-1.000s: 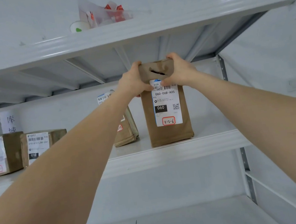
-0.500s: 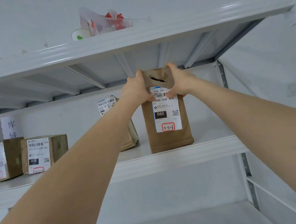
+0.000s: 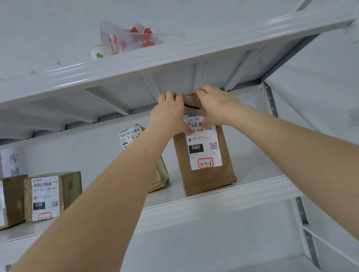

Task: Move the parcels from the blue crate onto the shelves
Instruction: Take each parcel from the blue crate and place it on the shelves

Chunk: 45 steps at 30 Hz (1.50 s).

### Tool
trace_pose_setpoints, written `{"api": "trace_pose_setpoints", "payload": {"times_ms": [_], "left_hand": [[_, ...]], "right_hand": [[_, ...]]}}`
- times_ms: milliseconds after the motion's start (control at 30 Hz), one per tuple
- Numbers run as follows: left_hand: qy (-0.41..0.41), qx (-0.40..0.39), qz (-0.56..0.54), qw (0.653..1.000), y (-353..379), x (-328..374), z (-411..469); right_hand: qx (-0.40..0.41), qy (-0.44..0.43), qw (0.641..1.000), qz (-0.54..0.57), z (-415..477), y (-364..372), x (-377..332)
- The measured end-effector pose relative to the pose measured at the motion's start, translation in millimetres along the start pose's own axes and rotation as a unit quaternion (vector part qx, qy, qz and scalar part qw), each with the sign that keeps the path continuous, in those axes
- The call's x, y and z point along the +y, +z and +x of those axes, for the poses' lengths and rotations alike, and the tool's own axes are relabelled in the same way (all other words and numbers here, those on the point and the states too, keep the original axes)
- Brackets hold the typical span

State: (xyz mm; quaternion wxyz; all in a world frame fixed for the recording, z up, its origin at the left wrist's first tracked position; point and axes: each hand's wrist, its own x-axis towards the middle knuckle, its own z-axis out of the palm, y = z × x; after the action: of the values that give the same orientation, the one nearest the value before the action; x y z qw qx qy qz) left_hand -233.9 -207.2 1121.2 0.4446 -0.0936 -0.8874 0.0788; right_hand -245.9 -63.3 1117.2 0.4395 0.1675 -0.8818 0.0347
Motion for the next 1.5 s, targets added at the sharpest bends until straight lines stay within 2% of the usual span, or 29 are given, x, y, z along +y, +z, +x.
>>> {"api": "trace_pose_setpoints", "payload": {"times_ms": [300,1500], "left_hand": [[-0.004,0.007,0.031,0.999,4.9,8.1,2.5],[-0.009,0.023,0.011,1.000,72.8,-7.3,43.2]], "right_hand": [[0.000,0.025,1.000,0.003,1.7,6.3,-6.9],[0.027,0.027,0.999,0.025,50.3,80.8,14.9]]}}
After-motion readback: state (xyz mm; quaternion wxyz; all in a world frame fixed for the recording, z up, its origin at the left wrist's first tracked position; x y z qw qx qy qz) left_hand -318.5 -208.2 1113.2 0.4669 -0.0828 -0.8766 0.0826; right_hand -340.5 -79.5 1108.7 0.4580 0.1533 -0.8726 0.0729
